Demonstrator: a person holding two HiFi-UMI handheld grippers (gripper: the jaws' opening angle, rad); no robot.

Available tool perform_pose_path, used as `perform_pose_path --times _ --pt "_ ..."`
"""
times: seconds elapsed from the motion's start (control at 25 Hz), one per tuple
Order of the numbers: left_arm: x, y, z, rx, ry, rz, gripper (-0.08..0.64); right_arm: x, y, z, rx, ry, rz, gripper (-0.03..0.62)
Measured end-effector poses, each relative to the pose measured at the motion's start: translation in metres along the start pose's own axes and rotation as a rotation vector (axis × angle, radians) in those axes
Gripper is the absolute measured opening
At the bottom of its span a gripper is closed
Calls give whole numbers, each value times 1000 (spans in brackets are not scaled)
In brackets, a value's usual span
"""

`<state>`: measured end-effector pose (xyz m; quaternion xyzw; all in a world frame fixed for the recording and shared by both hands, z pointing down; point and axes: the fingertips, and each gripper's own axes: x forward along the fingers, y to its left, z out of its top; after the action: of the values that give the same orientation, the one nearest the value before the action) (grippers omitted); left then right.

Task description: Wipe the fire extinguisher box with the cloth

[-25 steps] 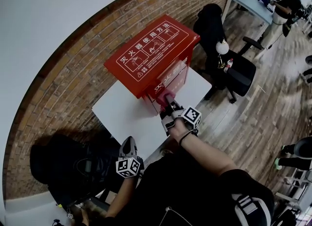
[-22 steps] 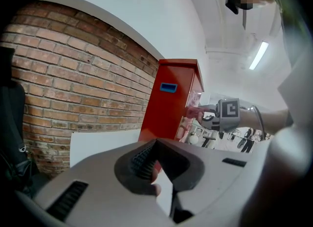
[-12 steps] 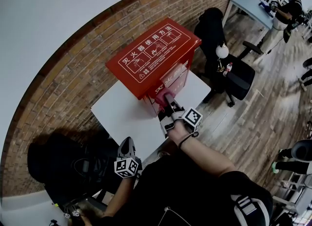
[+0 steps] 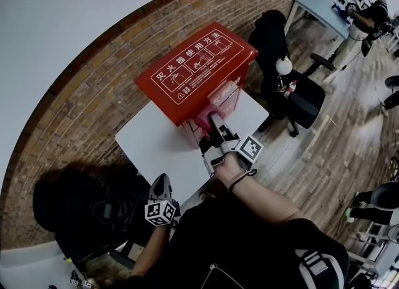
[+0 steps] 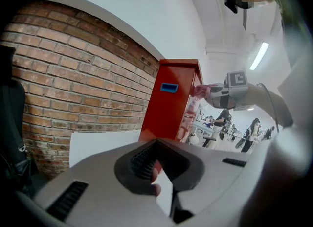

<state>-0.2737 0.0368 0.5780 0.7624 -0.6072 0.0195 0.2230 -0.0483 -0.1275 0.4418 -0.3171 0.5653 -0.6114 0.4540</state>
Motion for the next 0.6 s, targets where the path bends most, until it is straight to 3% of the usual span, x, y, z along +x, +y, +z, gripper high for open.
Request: perform_pose_path --times 0.32,0.6 --pt "-4 -1 0 4 -4 11 21 4 27 -7 5 15 42 110" --pt "-19 -5 9 -1 -48 115 21 6 53 -15 46 92 69 110"
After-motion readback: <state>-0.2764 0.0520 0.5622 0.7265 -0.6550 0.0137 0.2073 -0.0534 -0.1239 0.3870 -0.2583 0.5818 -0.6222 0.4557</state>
